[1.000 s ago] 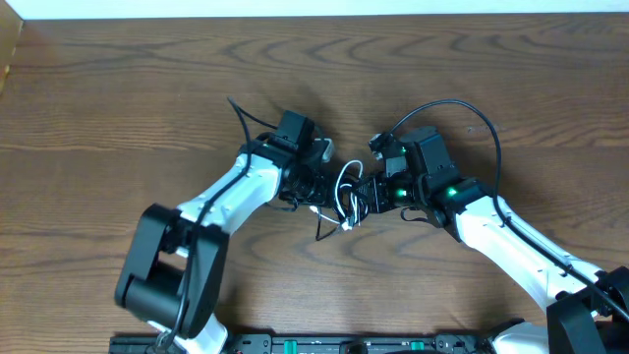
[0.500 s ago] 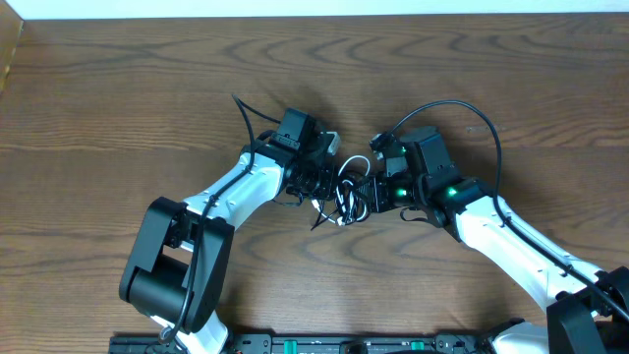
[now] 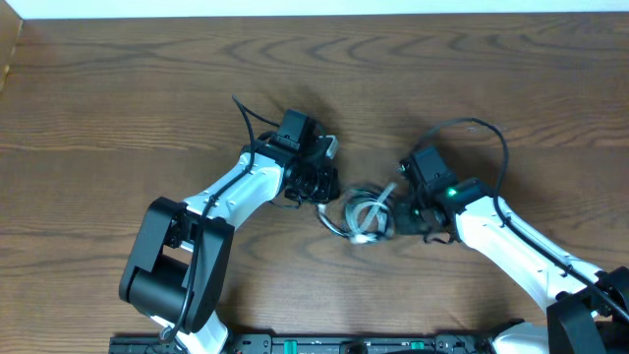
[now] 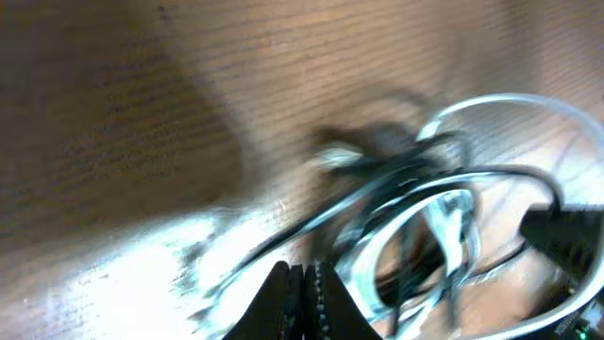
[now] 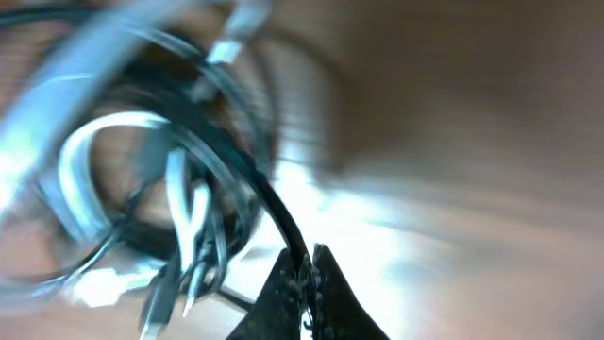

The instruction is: Untangle cables

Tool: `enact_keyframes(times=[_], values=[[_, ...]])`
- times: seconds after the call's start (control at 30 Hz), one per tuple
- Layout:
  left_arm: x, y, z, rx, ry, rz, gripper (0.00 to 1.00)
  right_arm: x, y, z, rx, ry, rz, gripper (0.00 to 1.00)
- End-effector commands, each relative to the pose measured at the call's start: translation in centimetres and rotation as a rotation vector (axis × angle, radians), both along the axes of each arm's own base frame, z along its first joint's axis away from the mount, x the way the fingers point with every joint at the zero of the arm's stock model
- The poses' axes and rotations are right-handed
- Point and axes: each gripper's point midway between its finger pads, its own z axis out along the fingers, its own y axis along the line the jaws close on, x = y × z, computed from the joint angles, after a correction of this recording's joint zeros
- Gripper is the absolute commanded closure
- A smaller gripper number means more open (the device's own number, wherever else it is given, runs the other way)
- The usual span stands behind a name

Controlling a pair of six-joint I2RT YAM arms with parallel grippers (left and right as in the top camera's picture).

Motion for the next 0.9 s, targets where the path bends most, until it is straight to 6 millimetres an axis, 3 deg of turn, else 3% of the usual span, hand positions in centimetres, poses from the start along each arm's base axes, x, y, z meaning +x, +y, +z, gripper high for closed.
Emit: enact_keyframes(times=[0.0,0.07,0.2,0.27,0.33,0.53,0.87], values=[[-0.3,0.2,-0.3,0.002,0.019,-0.001,0.92,1.5,-5.4,0.8,-0.284,-0.110,-0.141,0.99],[-0.5,0.2,-0.4,0.005,0.025,-0.001,0.92,1.4,-5.5,0.8,-0.291,-0.108,-0.143,0.99],[-0.8,0.0,-0.2,-0.013,0.042,-0.007,0.90,1.7,-1.5,0.5,-0.082,-0.084,-0.077,0.98],[-1.1,-0.5,0.2,-0.049,0.058,-0.018,0.71,1.7,0.5,0.7,0.020,-0.072,-0.049,0.99],[-1.6,-1.2,0.6,-0.093,0.076,-0.035,0.64,1.8,1.4,0.9,0.070,-0.068,-0.038,0.97],[-2.7,-2.3,0.3,-0.079,0.072,-0.086,0.64,1.7,1.6,0.9,0.077,-0.064,-0.036,0.96],[-2.8,-3.4,-2.8,0.011,0.032,-0.128,0.64,1.7,1.5,0.9,0.077,-0.062,-0.035,0.97]])
